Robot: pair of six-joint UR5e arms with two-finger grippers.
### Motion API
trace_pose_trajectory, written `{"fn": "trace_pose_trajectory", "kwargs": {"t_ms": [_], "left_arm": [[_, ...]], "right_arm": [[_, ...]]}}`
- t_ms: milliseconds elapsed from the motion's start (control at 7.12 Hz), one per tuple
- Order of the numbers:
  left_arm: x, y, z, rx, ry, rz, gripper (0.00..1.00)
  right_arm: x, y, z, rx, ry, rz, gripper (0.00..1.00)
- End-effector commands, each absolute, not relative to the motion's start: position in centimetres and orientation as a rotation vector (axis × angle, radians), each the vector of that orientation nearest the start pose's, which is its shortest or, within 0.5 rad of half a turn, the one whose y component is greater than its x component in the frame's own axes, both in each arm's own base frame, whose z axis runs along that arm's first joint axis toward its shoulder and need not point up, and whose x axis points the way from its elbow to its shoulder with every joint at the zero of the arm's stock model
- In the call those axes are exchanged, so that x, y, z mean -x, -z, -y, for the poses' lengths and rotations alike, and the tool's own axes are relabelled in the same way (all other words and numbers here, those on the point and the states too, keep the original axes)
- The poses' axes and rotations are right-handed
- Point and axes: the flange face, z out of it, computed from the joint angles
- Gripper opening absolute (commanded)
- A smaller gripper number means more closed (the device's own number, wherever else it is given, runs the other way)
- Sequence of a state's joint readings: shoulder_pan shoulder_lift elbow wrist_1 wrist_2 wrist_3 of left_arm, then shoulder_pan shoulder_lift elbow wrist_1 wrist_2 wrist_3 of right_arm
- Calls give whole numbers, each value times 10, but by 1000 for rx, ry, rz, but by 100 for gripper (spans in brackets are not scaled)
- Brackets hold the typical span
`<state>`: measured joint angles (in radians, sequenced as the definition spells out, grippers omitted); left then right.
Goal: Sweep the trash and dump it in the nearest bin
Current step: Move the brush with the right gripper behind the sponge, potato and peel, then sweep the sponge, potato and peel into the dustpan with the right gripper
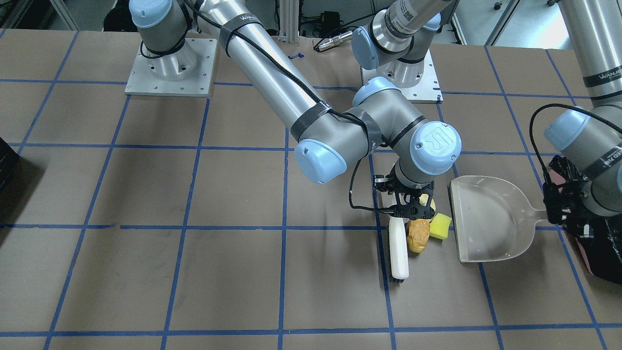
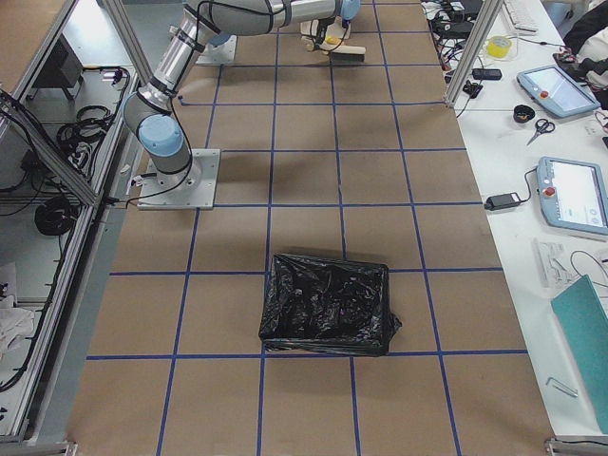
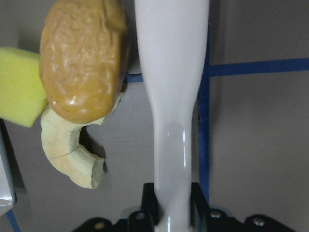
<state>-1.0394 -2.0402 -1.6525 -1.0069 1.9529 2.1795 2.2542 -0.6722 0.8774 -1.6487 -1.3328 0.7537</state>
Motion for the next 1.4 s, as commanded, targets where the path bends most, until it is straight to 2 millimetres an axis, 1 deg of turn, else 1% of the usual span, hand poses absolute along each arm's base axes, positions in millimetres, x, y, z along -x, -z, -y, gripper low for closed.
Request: {"fn": "trace_pose_trajectory", "kwargs": {"t_ms": [0, 140, 281, 561, 702, 982, 1123, 1263], "left_arm": [[-220, -245, 589, 2374, 644, 2217, 0], [-217, -240, 586, 2353, 650, 2230, 0], [-217, -240, 586, 2353, 650, 2230, 0], [-217, -239, 586, 2351, 647, 2231, 0], [-216, -238, 586, 2353, 647, 2229, 0], [-216, -236, 587, 2350, 648, 2228, 0], [-216, -236, 587, 2350, 645, 2228, 0], [-216, -236, 587, 2350, 645, 2228, 0]], "right_arm": [[-644, -234, 511, -165, -423, -2998, 0], [-650, -235, 504, -187, -426, -2997, 0], [-659, -234, 492, -166, -441, -2991, 0], [-673, -234, 475, -157, -471, -2967, 0], [-677, -237, 474, -160, -494, -2925, 0], [-685, -235, 477, -153, -456, -2871, 0], [-692, -239, 477, -150, -466, -2806, 0], [-695, -240, 479, -151, -448, -2777, 0]]}}
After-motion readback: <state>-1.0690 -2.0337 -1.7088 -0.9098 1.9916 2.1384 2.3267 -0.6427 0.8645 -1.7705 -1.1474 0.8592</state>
